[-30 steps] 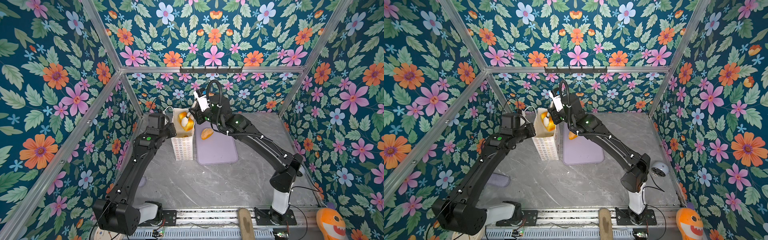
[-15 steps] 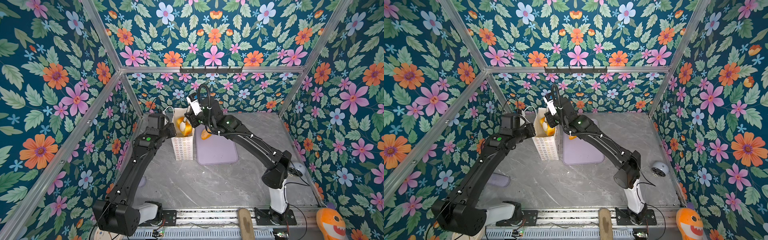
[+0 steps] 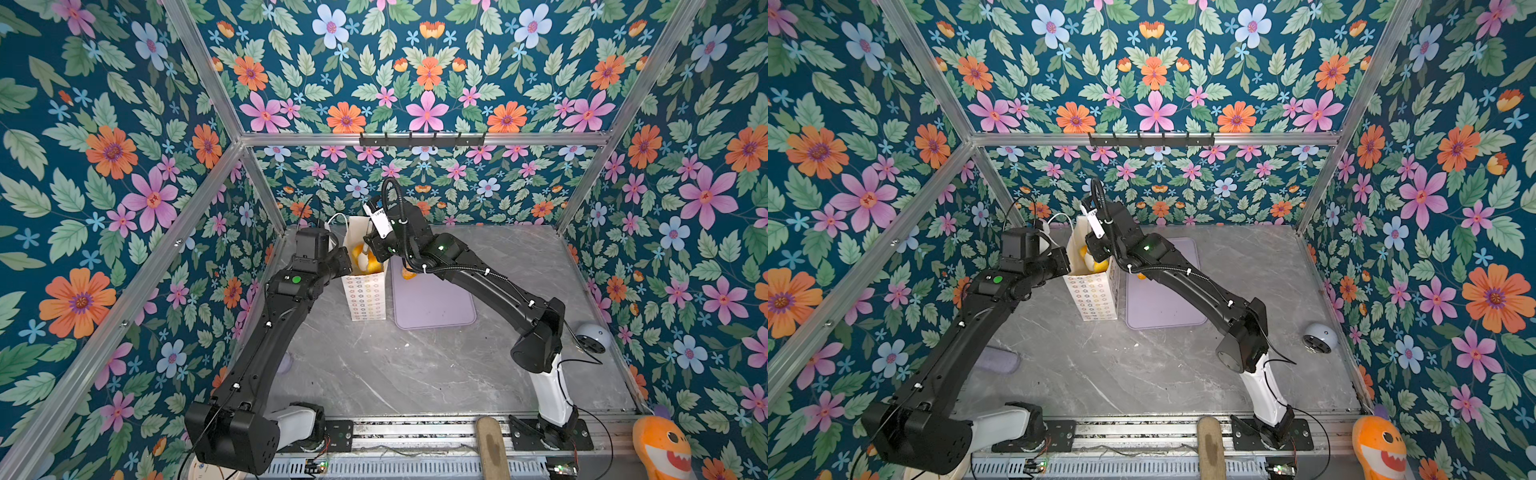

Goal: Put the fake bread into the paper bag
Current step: 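Lower the yellow loaf into the bag opening beside the left gripper, then open the tongs inside the bag and raise them out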

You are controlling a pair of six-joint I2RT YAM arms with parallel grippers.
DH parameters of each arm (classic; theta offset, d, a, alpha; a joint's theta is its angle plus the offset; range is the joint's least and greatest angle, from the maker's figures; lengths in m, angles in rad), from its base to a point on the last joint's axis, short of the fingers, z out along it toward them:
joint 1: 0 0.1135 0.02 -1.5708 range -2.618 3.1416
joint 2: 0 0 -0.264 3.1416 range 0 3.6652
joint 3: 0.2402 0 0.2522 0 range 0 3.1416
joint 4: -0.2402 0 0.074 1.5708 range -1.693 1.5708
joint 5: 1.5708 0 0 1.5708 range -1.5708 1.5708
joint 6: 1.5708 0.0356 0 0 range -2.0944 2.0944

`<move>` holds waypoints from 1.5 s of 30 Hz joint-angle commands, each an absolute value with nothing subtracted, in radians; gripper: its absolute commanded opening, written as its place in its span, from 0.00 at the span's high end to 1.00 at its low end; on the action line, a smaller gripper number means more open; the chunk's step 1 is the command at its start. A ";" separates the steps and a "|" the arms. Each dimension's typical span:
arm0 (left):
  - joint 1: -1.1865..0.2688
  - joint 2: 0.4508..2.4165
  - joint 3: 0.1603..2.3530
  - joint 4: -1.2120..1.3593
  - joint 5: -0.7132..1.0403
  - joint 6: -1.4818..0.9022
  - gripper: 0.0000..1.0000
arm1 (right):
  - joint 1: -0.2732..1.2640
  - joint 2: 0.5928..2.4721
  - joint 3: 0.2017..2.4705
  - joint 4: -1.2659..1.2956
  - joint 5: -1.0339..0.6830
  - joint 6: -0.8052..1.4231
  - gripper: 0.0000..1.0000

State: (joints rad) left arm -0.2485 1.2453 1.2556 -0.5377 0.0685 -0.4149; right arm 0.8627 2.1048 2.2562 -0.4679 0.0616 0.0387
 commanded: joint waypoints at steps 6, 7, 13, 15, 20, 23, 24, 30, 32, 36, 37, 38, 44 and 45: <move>-0.246 1.241 1.251 -0.526 0.063 -0.408 1.00 | 0.867 2.122 2.273 -0.461 0.071 0.026 0.66; -0.247 1.241 1.249 -0.525 0.064 -0.408 1.00 | 0.870 2.123 2.273 -0.462 0.071 0.027 0.66; -0.247 1.239 1.251 -0.525 0.066 -0.408 1.00 | 0.871 2.119 2.283 -0.470 0.080 0.022 0.62; -0.247 1.238 1.252 -0.525 0.066 -0.408 1.00 | 0.872 2.111 2.286 -0.468 0.073 0.022 0.60; -0.247 1.239 1.255 -0.526 0.070 -0.408 1.00 | 0.878 2.086 2.279 -0.454 0.045 0.030 0.56; -0.247 1.238 1.256 -0.528 0.069 -0.408 1.00 | 0.880 2.070 2.276 -0.449 0.041 0.027 0.55; -0.247 1.238 1.257 -0.528 0.069 -0.408 1.00 | 0.880 2.064 2.276 -0.447 0.038 0.025 0.55; -0.248 1.239 1.259 -0.529 0.067 -0.405 1.00 | 0.882 2.022 2.272 -0.431 0.018 0.030 0.53; -0.248 1.239 1.260 -0.529 0.067 -0.405 1.00 | 0.883 2.007 2.272 -0.430 0.015 0.035 0.53; -0.247 1.241 1.259 -0.529 0.069 -0.406 1.00 | 0.884 1.983 2.270 -0.432 0.005 0.041 0.53; -0.247 1.240 1.259 -0.529 0.070 -0.406 1.00 | 0.883 1.976 2.270 -0.431 -0.001 0.041 0.53; -0.248 1.240 1.260 -0.529 0.070 -0.406 1.00 | 0.884 1.970 2.270 -0.429 -0.006 0.042 0.53; -0.248 1.239 1.260 -0.531 0.069 -0.405 1.00 | 0.884 1.901 2.230 -0.376 -0.033 0.046 0.55; -0.248 1.240 1.260 -0.531 0.069 -0.406 1.00 | 0.883 1.885 2.220 -0.364 -0.036 0.046 0.55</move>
